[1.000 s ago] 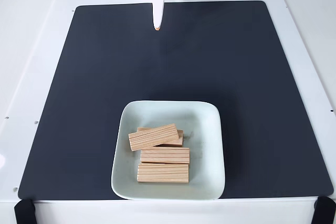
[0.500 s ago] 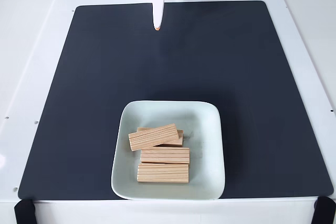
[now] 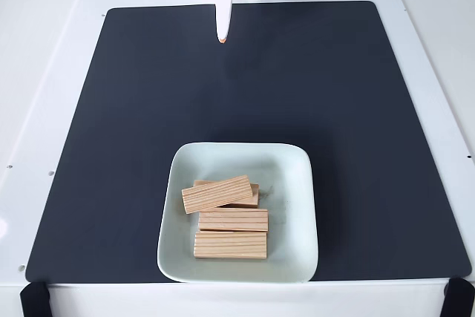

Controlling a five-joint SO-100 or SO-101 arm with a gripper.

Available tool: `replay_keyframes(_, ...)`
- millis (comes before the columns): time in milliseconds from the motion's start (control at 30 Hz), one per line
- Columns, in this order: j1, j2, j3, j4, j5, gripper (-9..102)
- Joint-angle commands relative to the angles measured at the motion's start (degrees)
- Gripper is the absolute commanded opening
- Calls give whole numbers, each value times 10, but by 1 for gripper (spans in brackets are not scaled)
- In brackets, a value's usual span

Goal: Pick up the wooden block and place them on the plate.

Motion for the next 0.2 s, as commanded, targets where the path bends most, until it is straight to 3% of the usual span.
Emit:
replay_keyframes(0, 1, 2, -2, -6, -4, -1)
replay_keyframes(167, 1, 2, -2, -6, -4, -1)
